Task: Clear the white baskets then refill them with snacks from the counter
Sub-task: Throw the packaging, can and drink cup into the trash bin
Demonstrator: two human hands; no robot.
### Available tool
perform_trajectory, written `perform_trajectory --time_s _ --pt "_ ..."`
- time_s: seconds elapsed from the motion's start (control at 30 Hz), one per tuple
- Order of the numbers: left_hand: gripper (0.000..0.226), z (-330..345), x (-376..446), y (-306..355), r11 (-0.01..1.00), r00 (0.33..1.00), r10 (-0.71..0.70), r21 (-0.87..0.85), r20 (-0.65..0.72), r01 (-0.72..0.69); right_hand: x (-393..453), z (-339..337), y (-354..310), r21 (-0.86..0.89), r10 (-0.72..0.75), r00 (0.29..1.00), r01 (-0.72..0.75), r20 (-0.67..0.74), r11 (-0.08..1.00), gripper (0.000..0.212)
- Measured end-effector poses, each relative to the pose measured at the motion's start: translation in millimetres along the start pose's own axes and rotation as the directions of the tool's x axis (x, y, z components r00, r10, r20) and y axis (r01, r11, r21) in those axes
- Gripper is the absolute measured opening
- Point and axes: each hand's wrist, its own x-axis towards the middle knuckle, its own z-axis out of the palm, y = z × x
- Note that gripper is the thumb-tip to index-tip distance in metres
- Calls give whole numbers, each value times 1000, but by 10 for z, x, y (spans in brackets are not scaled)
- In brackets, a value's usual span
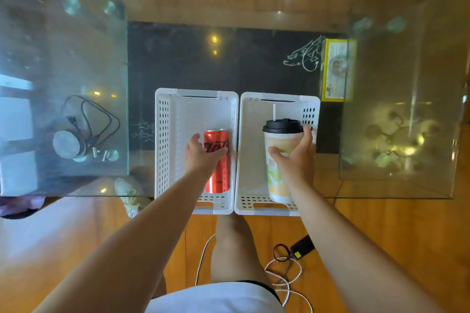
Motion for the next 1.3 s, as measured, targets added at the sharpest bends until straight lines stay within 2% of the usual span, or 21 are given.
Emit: perform_trajectory --time_s 0.27,0.43,0.67,0.87,1.0,1.17,1.3 --pt "66 4 87 -58 995 998 68 72 7 -68 73 94 31 -48 17 1000 -17 2 999 98" --pt "62 -93 -7 -67 994 993 110 33 -43 -109 -38 18 25 47 -13 1000 13 0 999 97" --pt "62 -539 -364 -81 961 978 198 -185 -63 -206 -382 -163 -236 170 -101 994 109 -51 979 96" --pt "71 -1233 -718 -340 867 954 267 -399 -134 -298 -928 -84 -686 248 -230 973 220 9 943 98" --pt "78 -1817 -842 -740 813 947 245 -488 -209 -318 -1409 237 -1108 250 -347 935 319 75 914 102" --pt "87 -2677 -907 -1401 748 951 113 -605 -287 -272 -2098 906 -1707 176 -382 906 353 181 919 102" --pt "77 -3407 -854 -2058 719 930 6 -645 -366 -259 -2661 1613 -2171 174 -441 844 405 306 897 97"
